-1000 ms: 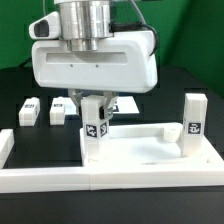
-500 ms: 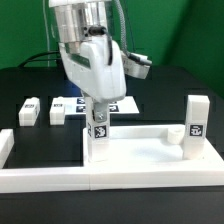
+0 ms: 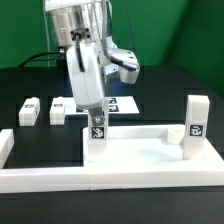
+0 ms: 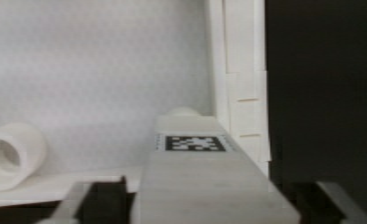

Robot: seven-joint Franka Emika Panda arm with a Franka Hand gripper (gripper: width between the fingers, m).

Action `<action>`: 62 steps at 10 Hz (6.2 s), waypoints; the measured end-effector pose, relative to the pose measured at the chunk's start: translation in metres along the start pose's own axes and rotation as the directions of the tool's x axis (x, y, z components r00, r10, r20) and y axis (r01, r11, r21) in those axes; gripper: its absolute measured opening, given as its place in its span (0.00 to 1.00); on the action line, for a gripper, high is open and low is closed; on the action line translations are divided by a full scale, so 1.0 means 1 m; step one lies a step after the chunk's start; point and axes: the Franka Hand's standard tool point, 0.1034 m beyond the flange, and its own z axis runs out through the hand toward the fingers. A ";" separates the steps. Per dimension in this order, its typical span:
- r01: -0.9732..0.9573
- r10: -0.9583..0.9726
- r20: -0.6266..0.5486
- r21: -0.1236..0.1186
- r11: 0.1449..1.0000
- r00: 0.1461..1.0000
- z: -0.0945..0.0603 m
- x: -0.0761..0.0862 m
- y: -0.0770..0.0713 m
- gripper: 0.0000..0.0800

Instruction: Assemble desk

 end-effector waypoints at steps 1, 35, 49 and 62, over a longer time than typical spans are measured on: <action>0.042 -0.042 0.000 0.000 0.999 0.999 0.000 0.000 0.000 0.75; 0.385 -0.385 0.034 -0.006 0.923 0.922 -0.001 -0.015 -0.003 0.80; 0.816 -0.817 0.009 -0.064 0.575 0.577 -0.003 0.013 0.001 0.36; -0.264 0.263 -0.020 -0.027 0.964 0.964 -0.002 0.007 -0.002 0.37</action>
Offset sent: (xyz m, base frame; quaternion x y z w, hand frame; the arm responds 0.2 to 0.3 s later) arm -0.0035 0.0183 0.0024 0.0373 -0.0201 -0.4412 0.8964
